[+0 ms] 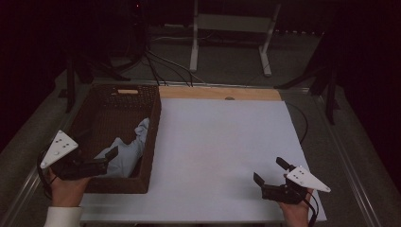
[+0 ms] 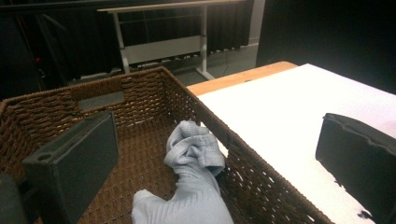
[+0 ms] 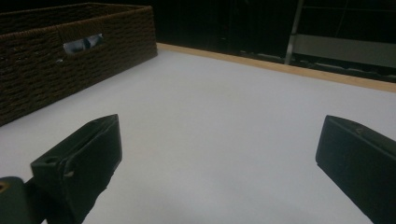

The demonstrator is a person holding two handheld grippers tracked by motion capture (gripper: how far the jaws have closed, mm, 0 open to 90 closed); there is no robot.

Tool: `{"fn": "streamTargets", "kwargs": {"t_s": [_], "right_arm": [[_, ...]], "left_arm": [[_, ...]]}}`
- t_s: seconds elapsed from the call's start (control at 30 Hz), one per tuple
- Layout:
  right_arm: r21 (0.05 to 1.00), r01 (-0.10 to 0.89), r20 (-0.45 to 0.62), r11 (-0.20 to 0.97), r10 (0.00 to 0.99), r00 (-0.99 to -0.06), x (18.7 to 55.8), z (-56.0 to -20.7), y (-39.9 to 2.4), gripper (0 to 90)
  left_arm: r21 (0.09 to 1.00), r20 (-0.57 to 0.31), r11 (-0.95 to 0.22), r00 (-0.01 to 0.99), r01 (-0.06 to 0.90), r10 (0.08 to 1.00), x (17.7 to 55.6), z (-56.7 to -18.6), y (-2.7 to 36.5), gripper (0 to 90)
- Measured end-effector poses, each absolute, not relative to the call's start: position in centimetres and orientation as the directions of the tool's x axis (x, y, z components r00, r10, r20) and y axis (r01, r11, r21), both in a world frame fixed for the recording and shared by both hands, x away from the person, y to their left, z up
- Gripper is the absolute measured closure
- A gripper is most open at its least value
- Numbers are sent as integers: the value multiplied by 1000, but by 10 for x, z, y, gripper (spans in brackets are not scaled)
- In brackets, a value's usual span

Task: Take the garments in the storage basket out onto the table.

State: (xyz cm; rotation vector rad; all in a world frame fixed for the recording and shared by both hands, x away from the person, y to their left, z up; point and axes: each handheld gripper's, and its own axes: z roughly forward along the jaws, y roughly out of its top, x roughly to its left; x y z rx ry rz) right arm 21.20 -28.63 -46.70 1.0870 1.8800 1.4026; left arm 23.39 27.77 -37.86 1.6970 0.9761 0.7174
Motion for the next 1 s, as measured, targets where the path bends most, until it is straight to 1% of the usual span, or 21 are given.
{"fn": "streamTargets", "kwargs": {"t_s": [0.17, 0.23, 0.6, 1.0], "right_arm": [[952, 280, 40, 127, 852, -523, 212, -467, -286, 6], [951, 281, 40, 128, 851, -523, 212, -467, -286, 6], [951, 285, 46, 123, 853, -521, 212, -467, -287, 6], [951, 284, 46, 122, 852, -522, 212, -467, -287, 6]], "left_arm": [[946, 7, -168, 500, 278, 866, 237, -380, 281, 2], [942, 21, -186, 505, 279, 863, 238, -380, 281, 3], [934, 24, -215, 550, 285, 835, 245, -382, 283, 2], [917, 55, -269, 574, 295, 817, 259, -385, 283, 3]]}}
